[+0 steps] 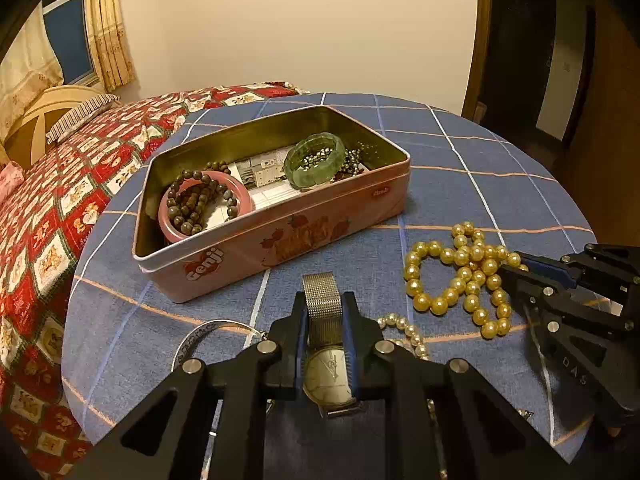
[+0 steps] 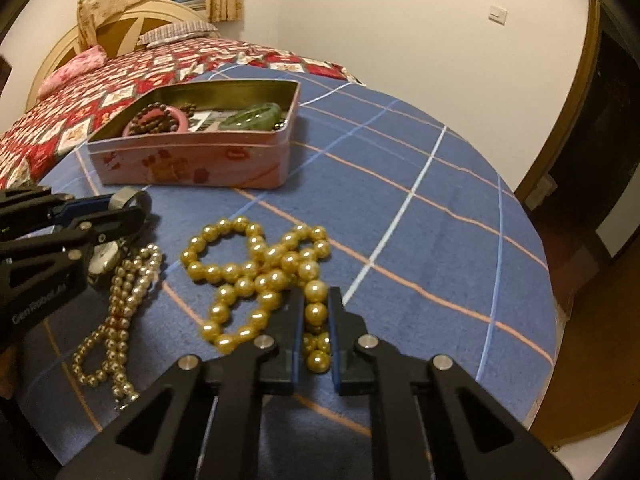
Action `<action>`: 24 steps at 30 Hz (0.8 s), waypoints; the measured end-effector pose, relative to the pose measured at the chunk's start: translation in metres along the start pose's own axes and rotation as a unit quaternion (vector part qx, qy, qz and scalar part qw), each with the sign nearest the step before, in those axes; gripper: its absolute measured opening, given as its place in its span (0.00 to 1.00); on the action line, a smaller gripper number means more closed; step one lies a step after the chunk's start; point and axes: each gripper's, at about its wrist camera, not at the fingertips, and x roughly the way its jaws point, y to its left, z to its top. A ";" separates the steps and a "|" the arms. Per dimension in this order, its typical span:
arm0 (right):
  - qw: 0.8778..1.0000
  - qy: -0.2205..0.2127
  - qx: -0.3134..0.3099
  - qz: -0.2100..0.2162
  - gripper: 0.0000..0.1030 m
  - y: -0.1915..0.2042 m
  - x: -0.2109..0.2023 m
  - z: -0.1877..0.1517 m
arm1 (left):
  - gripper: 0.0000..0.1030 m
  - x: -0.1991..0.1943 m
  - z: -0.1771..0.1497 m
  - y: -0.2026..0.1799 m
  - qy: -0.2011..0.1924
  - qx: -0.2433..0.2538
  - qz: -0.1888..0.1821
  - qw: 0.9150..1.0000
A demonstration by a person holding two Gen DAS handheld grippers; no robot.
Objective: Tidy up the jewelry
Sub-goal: 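Grasp the watch strap with the left gripper while the right gripper grasps the gold bead strand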
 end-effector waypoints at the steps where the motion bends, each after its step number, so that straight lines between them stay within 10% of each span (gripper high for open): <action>1: 1.000 -0.003 0.000 0.003 0.12 0.000 -0.001 0.000 | 0.15 -0.002 0.000 0.001 -0.002 -0.002 0.000 1.000; 24: 0.998 -0.055 -0.015 0.006 0.12 0.009 -0.029 0.016 | 0.15 -0.053 0.015 0.021 -0.057 -0.021 0.021 0.998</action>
